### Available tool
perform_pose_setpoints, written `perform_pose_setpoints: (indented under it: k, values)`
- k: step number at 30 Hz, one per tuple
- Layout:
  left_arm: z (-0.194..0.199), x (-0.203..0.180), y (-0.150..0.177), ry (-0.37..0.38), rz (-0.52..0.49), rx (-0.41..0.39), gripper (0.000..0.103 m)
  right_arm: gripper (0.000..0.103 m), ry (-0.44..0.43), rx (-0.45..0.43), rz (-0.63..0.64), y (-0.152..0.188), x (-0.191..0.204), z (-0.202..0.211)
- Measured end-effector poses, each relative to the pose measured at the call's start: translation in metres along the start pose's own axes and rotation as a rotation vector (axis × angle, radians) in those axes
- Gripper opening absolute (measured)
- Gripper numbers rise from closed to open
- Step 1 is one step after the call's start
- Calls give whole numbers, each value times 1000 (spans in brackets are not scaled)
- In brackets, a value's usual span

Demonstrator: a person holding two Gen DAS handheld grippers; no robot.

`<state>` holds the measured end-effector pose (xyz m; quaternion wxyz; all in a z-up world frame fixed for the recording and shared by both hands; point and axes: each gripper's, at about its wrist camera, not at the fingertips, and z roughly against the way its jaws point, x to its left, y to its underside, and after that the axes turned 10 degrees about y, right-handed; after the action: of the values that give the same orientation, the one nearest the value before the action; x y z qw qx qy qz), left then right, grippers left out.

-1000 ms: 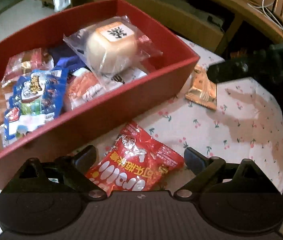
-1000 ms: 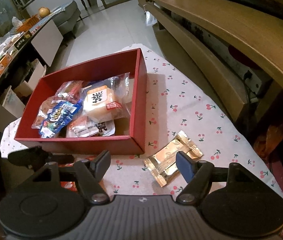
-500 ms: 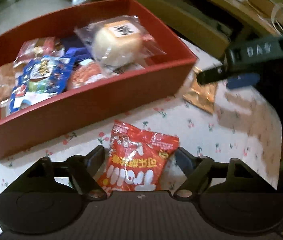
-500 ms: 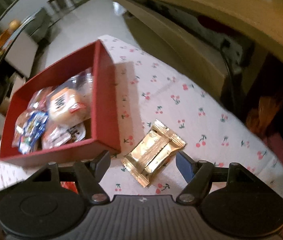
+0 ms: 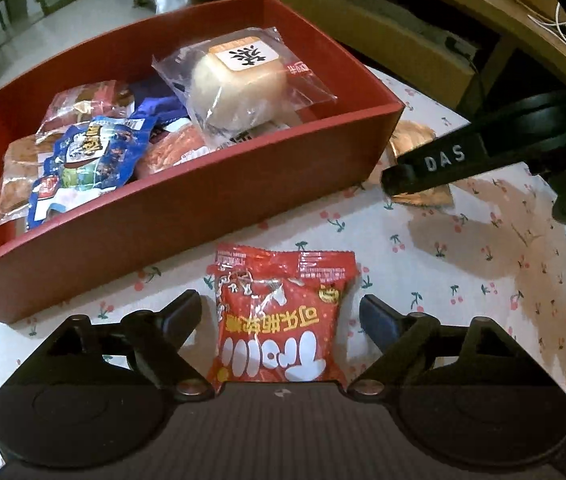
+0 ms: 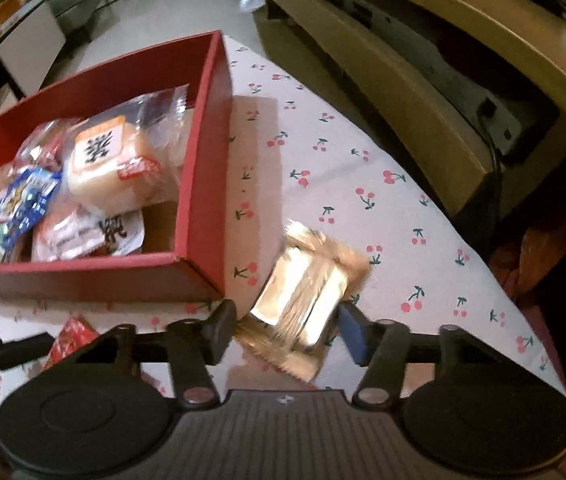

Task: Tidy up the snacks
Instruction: 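Grasp the red candy bag with left tool while right tool grasps the gold wafer pack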

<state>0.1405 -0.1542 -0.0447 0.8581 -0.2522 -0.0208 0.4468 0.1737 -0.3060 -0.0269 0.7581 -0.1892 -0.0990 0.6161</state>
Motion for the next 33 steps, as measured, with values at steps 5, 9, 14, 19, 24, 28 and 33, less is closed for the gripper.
perform_pose_setpoints:
  k: [5,9,14,19,24,28,33]
  values:
    - [7,0,8,-9,-1,-1,87,53,-21,4,55,13,-3,9]
    - [12,3,14,-1,23,-1,83,31,-88,16,49,25,-9,21]
    - [22,12,22,2,63,-1,83,30,-118,30,42,32,-10,25]
    - [24,21,16,20,94,-7,85,48,-141,15,-108,18,-26,30]
    - [16,15,9,29,85,-8,88,67,-136,59,-186,6,-18,15]
    - [12,11,7,24,71,-9,89,67,-90,29,-147,2,1,6]
    - [11,14,8,12,79,-9,90,59,-22,-21,-57,5,7,3]
